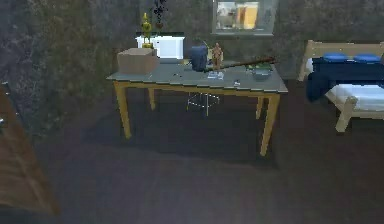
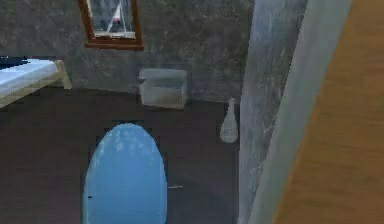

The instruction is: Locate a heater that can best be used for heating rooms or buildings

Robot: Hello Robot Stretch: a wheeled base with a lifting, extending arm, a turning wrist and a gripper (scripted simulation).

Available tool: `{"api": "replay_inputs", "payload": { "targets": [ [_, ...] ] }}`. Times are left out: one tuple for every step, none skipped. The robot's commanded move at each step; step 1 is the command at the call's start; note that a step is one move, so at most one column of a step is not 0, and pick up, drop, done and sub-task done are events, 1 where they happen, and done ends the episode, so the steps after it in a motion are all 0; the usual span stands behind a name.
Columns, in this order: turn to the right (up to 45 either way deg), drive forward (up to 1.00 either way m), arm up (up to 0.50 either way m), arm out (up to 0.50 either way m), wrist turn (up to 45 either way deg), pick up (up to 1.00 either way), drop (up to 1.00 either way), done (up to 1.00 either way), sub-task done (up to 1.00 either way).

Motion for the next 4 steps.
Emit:
{"api": "replay_inputs", "payload": {
  "targets": [
    [-36.0, 0.00, 0.00, 0.00, 0.0, 0.00, 0.00, 0.00, 0.00],
    [0.0, 0.35, 0.00, 0.00, 0.0, 0.00, 0.00, 0.00, 0.00],
    [-39.0, 0.00, 0.00, 0.00, 0.0, 0.00, 0.00, 0.00, 0.00],
    [0.0, 1.00, 0.00, 0.00, 0.0, 0.00, 0.00, 0.00, 0.00]
  ]
}}
